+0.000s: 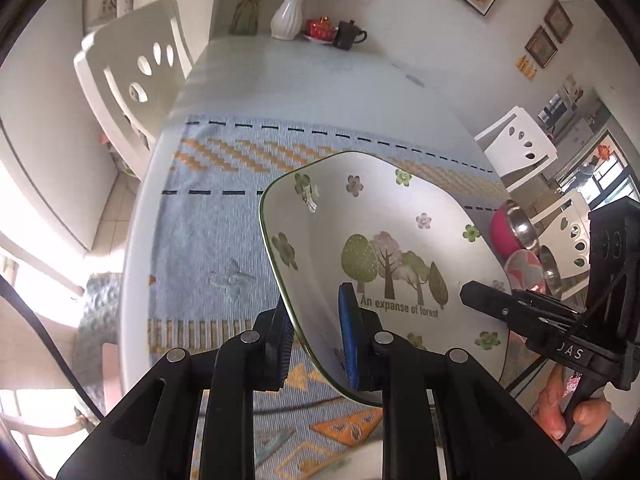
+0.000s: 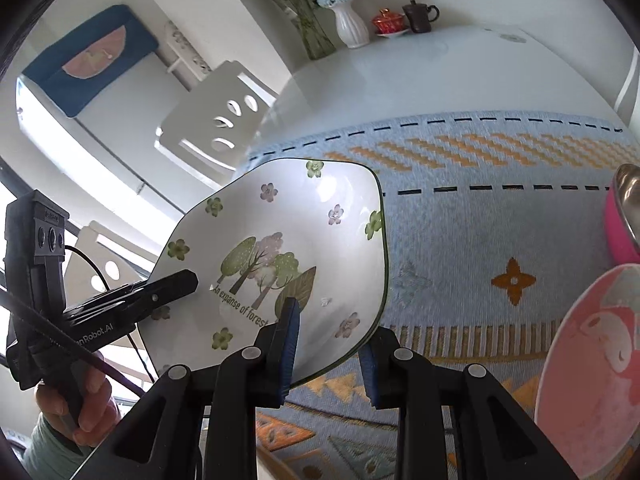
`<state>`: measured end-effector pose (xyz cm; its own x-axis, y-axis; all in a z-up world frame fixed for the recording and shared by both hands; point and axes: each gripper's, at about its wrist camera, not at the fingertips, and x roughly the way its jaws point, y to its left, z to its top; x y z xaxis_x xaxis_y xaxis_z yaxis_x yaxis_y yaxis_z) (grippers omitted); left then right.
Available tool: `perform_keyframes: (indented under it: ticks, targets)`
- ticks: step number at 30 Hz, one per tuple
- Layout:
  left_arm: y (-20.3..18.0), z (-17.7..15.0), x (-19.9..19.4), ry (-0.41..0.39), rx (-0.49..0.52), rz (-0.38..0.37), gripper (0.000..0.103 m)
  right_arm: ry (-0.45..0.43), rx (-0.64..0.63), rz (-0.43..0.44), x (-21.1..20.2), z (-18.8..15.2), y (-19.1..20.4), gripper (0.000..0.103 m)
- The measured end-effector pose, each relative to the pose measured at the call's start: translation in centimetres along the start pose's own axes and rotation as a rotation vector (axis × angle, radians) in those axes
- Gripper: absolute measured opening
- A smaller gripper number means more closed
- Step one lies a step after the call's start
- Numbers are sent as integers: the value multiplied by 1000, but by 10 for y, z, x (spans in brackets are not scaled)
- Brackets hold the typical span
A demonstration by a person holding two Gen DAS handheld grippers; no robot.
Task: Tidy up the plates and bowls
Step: 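Carry the held forest plate over the plate stack with the left gripper, then lower the forest plate onto the stack and open the left gripper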
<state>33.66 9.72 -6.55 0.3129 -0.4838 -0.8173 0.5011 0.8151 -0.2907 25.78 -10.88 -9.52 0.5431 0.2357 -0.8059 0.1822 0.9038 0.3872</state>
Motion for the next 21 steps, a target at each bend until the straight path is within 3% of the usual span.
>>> perform_keyframes:
  ticks: [11,21]
  targets:
    - [-2,-62,-61,-45,30,-39,17,-47,8,-22,-53,-61,40,27]
    - [2,-147,-87,33,31,-62,18,0,71,-29,-81,-157,65,27]
